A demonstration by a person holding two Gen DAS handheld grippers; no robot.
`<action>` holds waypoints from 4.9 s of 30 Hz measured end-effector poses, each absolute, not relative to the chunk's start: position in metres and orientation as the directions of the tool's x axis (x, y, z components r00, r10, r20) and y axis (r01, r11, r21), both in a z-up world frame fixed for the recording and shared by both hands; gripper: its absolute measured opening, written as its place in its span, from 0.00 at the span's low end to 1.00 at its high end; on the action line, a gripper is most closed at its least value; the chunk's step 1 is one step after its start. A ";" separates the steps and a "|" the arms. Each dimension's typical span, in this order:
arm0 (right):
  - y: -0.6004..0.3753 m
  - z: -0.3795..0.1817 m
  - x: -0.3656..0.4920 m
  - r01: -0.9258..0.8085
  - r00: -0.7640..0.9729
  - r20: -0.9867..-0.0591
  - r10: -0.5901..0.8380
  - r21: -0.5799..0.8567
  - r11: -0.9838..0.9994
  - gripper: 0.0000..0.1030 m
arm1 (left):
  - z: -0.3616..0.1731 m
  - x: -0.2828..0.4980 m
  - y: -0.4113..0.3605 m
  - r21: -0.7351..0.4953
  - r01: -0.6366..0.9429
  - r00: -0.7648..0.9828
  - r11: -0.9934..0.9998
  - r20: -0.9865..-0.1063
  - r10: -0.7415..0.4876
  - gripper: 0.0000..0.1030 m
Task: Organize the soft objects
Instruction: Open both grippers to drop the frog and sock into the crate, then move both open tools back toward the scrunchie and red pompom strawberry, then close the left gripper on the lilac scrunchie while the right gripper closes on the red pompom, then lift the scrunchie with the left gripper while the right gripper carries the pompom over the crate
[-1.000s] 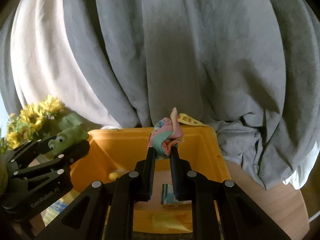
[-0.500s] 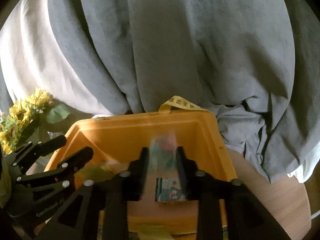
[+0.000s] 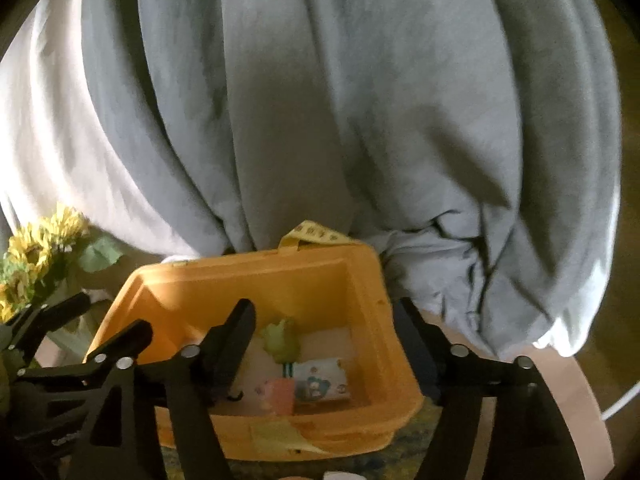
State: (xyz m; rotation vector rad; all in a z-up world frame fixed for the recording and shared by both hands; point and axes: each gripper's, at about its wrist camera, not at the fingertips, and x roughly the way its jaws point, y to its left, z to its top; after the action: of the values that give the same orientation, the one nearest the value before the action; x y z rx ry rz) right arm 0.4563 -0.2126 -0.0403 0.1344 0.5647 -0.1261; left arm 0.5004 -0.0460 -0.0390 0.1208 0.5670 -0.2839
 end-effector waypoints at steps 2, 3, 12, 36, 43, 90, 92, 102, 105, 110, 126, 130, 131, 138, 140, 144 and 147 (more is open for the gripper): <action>-0.214 -0.033 0.447 0.170 0.849 -0.519 -0.102 0.085 0.982 0.76 | -0.032 0.491 -0.045 0.037 0.293 0.819 0.955 -0.525 -0.231 0.88; -0.214 -0.029 0.441 0.178 0.854 -0.508 -0.114 0.081 0.981 0.79 | -0.029 0.486 -0.044 0.039 0.291 0.825 0.956 -0.516 -0.230 0.90; -0.217 -0.005 0.391 0.245 0.877 -0.444 -0.182 0.090 0.965 0.85 | -0.005 0.438 -0.036 0.034 0.297 0.853 0.954 -0.457 -0.250 0.92; -0.212 -0.018 0.280 0.323 0.853 -0.463 -0.239 0.109 0.940 0.85 | -0.031 0.345 -0.026 0.027 0.310 0.844 0.950 -0.469 -0.262 0.94; -0.211 -0.039 0.264 0.345 0.829 -0.500 -0.251 0.103 0.933 0.85 | -0.057 0.340 -0.027 -0.006 0.335 0.803 0.942 -0.522 -0.289 0.94; -0.212 -0.191 0.287 0.349 0.632 -0.758 -0.161 0.093 0.932 0.75 | -0.190 0.398 -0.076 0.001 0.385 0.658 0.923 -0.701 -0.274 0.92; -0.214 -0.194 0.289 0.353 0.623 -0.768 -0.149 0.105 0.930 0.67 | -0.194 0.401 -0.079 0.009 0.392 0.655 0.920 -0.705 -0.272 0.79; -0.219 -0.199 0.295 0.342 0.620 -0.774 -0.130 0.117 0.933 0.40 | -0.191 0.401 -0.080 0.052 0.412 0.669 0.910 -0.695 -0.264 0.40; -0.218 -0.196 0.295 0.338 0.628 -0.768 -0.128 0.121 0.933 0.38 | -0.187 0.399 -0.079 0.047 0.414 0.666 0.909 -0.696 -0.267 0.30; -0.217 -0.186 0.291 0.326 0.651 -0.750 -0.117 0.137 0.935 0.37 | -0.177 0.391 -0.075 0.027 0.412 0.664 0.911 -0.693 -0.280 0.28; -0.200 -0.141 0.255 0.278 0.728 -0.678 -0.099 0.159 0.947 0.37 | -0.132 0.337 -0.046 -0.018 0.371 0.717 0.929 -0.631 -0.298 0.28; -0.197 -0.125 0.248 0.261 0.750 -0.654 -0.096 0.159 0.952 0.37 | -0.117 0.327 -0.040 -0.027 0.357 0.737 0.934 -0.606 -0.300 0.28; -0.196 -0.120 0.247 0.255 0.757 -0.646 -0.095 0.158 0.954 0.37 | -0.113 0.325 -0.038 -0.031 0.354 0.742 0.935 -0.599 -0.301 0.28; -0.191 -0.087 0.242 0.219 0.805 -0.587 -0.088 0.156 0.963 0.37 | -0.084 0.314 -0.027 -0.044 0.336 0.779 0.941 -0.549 -0.304 0.28; -0.189 -0.079 0.241 0.208 0.816 -0.572 -0.081 0.159 0.965 0.37 | -0.076 0.311 -0.025 -0.042 0.329 0.792 0.944 -0.533 -0.299 0.28; -0.187 -0.063 0.240 0.180 0.840 -0.539 -0.069 0.156 0.971 0.37 | -0.061 0.306 -0.021 -0.044 0.317 0.816 0.948 -0.497 -0.296 0.28; -0.186 -0.054 0.241 0.157 0.852 -0.520 -0.052 0.159 0.975 0.37 | -0.051 0.304 -0.020 -0.047 0.301 0.833 0.953 -0.474 -0.286 0.28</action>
State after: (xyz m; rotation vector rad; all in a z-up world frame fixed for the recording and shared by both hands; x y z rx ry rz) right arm 0.2410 -0.1859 -0.0538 0.1997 0.5398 -0.1108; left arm 0.3038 -0.0203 -0.0510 0.0298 0.4975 -0.3110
